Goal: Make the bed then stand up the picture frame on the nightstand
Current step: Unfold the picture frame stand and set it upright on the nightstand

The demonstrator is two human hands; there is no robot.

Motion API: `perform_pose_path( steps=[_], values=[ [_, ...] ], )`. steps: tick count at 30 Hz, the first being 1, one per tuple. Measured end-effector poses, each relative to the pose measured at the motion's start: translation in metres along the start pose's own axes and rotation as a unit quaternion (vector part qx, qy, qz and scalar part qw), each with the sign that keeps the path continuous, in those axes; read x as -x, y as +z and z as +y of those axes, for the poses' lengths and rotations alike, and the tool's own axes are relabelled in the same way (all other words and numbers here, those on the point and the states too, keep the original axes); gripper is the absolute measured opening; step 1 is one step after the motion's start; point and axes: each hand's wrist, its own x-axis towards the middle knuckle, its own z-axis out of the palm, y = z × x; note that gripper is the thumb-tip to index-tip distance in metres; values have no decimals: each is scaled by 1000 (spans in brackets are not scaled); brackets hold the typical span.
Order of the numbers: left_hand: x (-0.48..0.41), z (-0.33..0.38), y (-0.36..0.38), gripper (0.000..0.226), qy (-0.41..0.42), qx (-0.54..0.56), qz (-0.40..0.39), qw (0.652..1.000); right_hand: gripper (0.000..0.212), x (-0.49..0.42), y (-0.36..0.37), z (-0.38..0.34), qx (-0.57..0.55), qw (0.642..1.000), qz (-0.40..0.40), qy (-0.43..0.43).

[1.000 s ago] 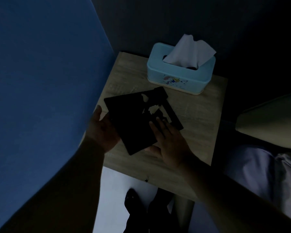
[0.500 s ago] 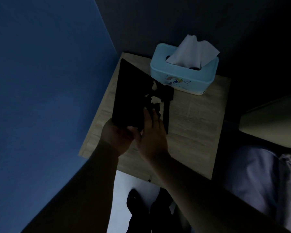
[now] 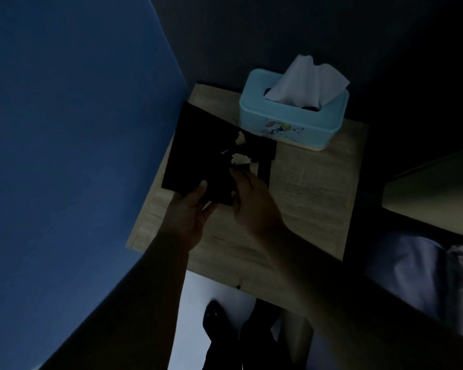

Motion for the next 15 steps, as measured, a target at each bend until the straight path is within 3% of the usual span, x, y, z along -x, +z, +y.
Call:
perform_pose_path(
  steps=[3, 11, 15],
  values=[
    [-3, 0, -3, 36, 18, -36, 52, 998, 55, -20, -15, 5, 74, 997, -1, -25],
    [-6, 6, -5, 37, 49, -105, 53, 992, 62, -53, -38, -1, 290, 950, -64, -94],
    [-5, 10, -7, 35, 58, -132, 51, 988, 45, -55, -42, -7, 339, 934, -18, -110]
  ],
)
